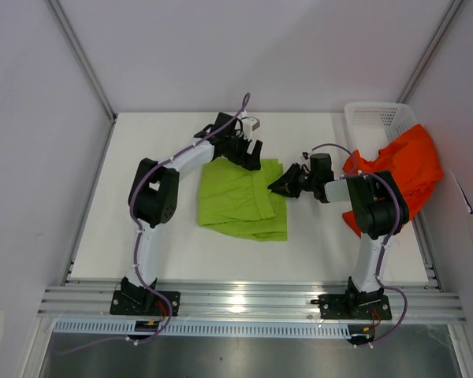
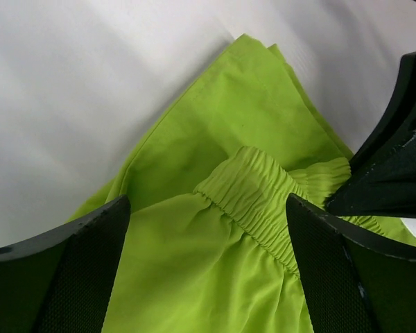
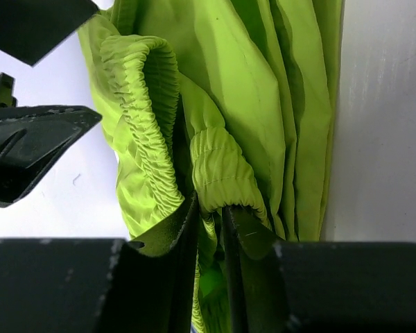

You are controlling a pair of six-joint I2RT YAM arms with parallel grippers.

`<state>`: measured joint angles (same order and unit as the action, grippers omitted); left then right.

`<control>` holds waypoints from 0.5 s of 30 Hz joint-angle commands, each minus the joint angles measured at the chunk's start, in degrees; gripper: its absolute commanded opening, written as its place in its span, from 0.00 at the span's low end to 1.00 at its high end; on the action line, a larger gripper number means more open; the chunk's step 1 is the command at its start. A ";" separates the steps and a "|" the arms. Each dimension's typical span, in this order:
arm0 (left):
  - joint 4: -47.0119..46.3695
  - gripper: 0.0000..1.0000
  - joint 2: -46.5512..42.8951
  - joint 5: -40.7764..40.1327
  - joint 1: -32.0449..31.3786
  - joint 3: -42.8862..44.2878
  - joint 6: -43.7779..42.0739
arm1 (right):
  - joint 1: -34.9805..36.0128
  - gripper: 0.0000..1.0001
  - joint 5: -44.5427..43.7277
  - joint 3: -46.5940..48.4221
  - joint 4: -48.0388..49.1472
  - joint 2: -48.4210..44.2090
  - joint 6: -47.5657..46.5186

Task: Fold and stack the shorts
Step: Fold the shorts

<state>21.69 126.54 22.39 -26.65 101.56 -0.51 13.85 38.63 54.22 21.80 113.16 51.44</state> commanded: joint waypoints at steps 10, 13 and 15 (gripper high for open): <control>2.72 0.98 3.96 10.30 -0.06 12.92 -12.75 | -0.05 0.22 1.45 -0.34 3.42 1.36 0.06; 11.25 0.95 9.59 11.80 -0.06 21.29 -14.60 | 0.04 0.21 1.71 -0.34 3.51 1.27 0.15; 14.50 0.95 11.79 13.19 0.02 23.15 -16.09 | 0.04 0.21 1.88 -0.25 3.86 1.18 0.24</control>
<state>28.32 134.91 31.16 -26.65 120.14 -12.05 13.85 39.46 54.22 22.72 113.91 51.62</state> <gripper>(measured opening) 0.955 0.216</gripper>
